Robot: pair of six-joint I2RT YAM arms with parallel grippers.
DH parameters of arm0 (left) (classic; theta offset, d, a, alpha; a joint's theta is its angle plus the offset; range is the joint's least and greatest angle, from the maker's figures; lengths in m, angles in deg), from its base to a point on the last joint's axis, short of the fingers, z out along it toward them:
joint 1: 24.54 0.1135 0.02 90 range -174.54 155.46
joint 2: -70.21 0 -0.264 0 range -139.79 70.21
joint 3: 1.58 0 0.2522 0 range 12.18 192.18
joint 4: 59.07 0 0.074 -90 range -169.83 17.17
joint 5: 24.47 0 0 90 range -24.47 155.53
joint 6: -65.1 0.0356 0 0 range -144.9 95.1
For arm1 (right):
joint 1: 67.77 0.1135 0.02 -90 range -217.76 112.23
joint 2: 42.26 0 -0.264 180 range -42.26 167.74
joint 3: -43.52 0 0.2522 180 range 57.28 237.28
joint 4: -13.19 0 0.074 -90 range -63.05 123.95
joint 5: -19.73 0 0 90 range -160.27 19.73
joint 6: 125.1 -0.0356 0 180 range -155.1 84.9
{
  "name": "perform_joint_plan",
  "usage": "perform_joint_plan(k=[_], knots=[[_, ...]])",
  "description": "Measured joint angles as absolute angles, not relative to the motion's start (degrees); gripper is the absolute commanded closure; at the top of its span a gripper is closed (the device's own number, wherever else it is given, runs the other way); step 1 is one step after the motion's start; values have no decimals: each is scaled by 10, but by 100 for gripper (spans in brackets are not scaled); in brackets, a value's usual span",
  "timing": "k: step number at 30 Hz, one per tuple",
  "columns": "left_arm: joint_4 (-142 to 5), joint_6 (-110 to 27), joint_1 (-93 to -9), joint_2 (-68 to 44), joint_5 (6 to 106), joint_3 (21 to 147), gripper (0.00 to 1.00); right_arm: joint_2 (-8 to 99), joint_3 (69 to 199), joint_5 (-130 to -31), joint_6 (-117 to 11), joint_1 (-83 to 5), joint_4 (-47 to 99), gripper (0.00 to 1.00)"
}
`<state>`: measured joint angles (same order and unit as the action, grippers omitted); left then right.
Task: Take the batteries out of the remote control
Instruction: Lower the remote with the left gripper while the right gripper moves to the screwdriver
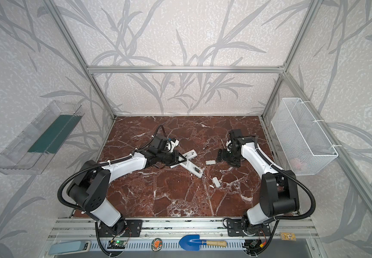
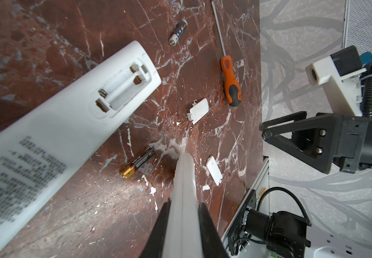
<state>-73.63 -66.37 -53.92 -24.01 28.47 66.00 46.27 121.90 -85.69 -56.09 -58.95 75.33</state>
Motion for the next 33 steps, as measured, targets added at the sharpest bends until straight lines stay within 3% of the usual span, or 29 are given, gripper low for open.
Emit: perform_joint_plan(k=[5, 12, 28, 31, 33], knots=[[-700, -688, -520, -226, 267, 619, 95, 486, 1239, -841, -548, -590, 759, 14], [-667, -711, -496, -216, 244, 580, 80, 531, 1263, -822, -527, -590, 766, 14], [-686, -710, -484, -215, 249, 525, 56, 604, 1320, -807, -513, -590, 778, 14], [-687, -710, -483, -216, 249, 521, 48, 616, 1334, -801, -510, -590, 782, 14], [-688, -708, -480, -221, 249, 521, 33, 624, 1345, -791, -503, -590, 788, 14]])
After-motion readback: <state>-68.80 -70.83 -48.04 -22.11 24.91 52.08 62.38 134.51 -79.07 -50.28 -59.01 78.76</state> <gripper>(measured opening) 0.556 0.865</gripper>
